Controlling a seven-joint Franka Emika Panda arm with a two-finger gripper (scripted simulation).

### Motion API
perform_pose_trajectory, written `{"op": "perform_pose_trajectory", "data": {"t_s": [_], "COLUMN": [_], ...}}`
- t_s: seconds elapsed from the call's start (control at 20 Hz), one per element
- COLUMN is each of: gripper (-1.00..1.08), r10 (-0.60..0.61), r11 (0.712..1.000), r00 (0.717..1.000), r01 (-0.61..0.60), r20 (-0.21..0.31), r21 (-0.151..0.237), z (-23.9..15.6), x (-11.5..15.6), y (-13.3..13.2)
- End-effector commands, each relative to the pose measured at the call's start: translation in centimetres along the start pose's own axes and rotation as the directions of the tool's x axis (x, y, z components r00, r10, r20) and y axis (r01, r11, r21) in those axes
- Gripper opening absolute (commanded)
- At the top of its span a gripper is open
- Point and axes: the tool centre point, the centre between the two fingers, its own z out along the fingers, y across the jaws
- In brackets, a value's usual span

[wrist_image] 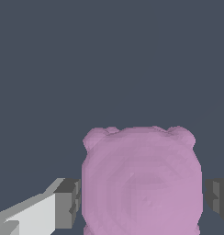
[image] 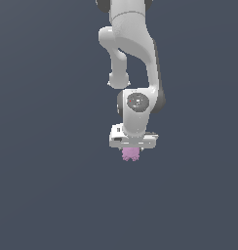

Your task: Pick up the object and move it to a goal position.

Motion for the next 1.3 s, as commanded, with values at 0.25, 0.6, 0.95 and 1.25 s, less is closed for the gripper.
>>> {"op": "perform_pose_trajectory", "data": {"t_s": [0.25, 0.6, 0.95, 1.25], "gripper": [-1.0, -1.0, -1.0, -1.0], "r10": [-0.001, -0.002, -0.003, -0.004], "r11": [1.0, 1.0, 1.0, 1.0], "r00": [1.0, 1.0, 1.0, 1.0], "r01": [0.001, 0.002, 0.003, 0.004], "r20": [0.005, 0.011, 0.016, 0.019], "r21": [0.0, 0.0, 0.0, 0.0], "z": [-1.6, -3.2, -4.5, -5.2], "x": [3.2, 6.8, 9.8, 11.5], "y": [0.1, 0.2, 0.3, 0.3]}}
